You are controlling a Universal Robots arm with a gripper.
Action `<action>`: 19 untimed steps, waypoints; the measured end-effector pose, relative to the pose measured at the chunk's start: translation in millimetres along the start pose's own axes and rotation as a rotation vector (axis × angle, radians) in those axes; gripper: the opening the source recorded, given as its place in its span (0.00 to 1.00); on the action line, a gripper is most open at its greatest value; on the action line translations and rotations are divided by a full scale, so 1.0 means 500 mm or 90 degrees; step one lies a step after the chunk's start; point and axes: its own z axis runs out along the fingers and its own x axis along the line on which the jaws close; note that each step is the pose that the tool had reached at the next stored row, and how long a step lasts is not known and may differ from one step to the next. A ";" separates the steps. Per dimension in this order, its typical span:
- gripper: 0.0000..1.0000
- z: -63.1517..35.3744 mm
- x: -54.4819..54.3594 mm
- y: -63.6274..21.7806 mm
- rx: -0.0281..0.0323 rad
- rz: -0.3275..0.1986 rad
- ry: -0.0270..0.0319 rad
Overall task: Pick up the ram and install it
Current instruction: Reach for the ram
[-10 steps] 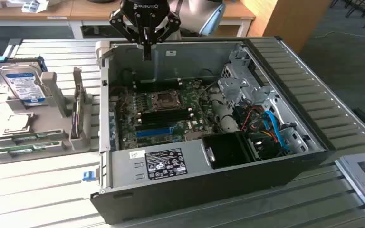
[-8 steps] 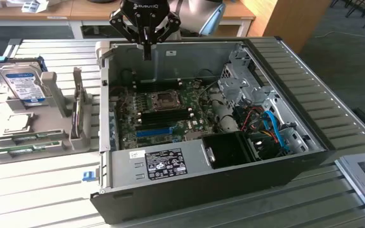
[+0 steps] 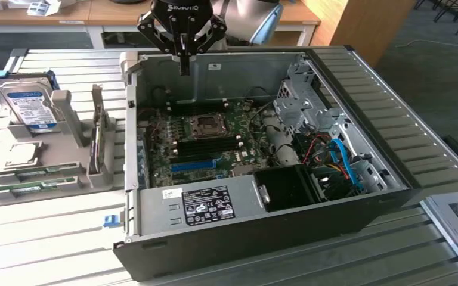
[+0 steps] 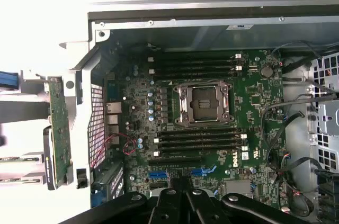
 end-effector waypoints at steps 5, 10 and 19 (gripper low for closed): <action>0.10 0.000 0.002 0.000 0.0000 0.000 0.0000; 0.10 0.000 0.008 -0.001 0.0000 0.000 0.0000; 0.10 0.000 0.024 -0.002 0.0000 0.000 0.0001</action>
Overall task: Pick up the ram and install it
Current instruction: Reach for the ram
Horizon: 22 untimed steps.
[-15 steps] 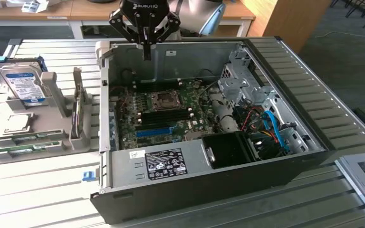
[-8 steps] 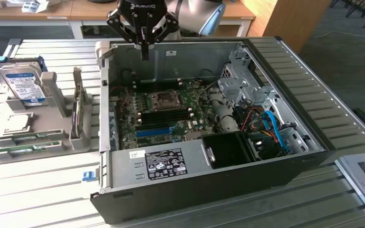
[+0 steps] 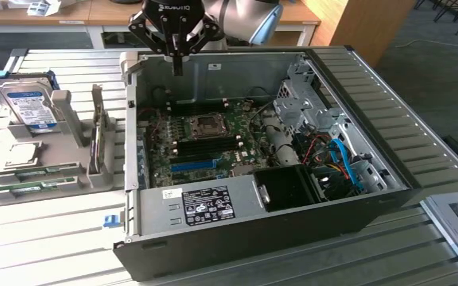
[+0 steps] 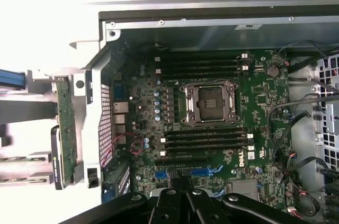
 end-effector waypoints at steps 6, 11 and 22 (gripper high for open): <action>0.10 0.000 0.011 -0.001 0.0000 0.000 0.0000; 0.10 -0.001 0.023 -0.002 0.0000 0.000 0.0000; 0.10 -0.001 0.057 -0.004 -0.0001 0.000 0.0000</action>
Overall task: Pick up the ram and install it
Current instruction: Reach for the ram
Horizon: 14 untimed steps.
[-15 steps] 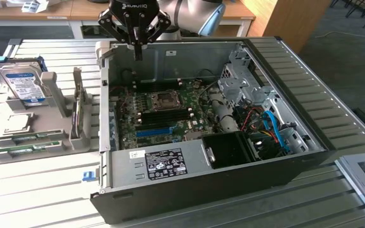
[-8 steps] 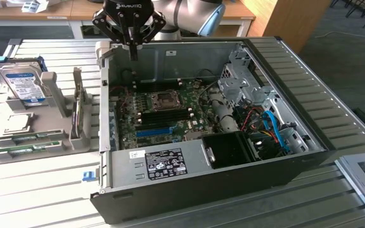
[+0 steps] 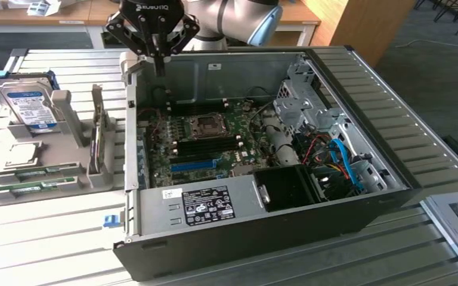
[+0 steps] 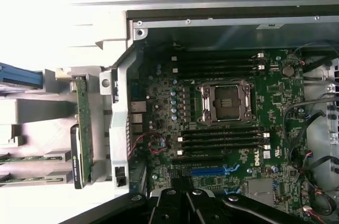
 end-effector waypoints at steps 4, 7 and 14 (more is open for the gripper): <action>0.10 0.000 0.012 -0.001 0.0000 0.000 0.0000; 0.10 0.000 0.021 -0.002 0.0000 0.000 0.0000; 0.10 -0.001 0.040 -0.003 0.0000 0.000 0.0000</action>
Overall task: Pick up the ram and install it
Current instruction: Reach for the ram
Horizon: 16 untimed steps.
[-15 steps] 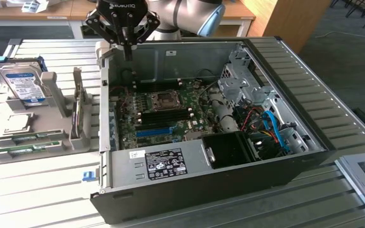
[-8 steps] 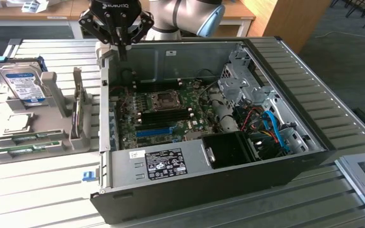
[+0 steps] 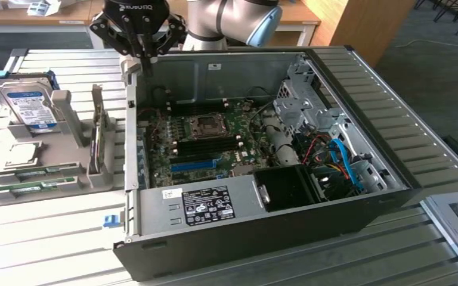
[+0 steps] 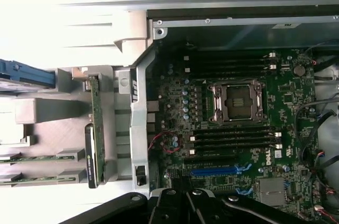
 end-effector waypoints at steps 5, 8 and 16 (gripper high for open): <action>0.10 0.000 0.012 -0.001 0.0000 0.000 0.0001; 0.10 0.000 0.018 -0.001 0.0001 0.000 0.0002; 0.10 0.000 0.035 -0.003 0.0001 0.000 0.0010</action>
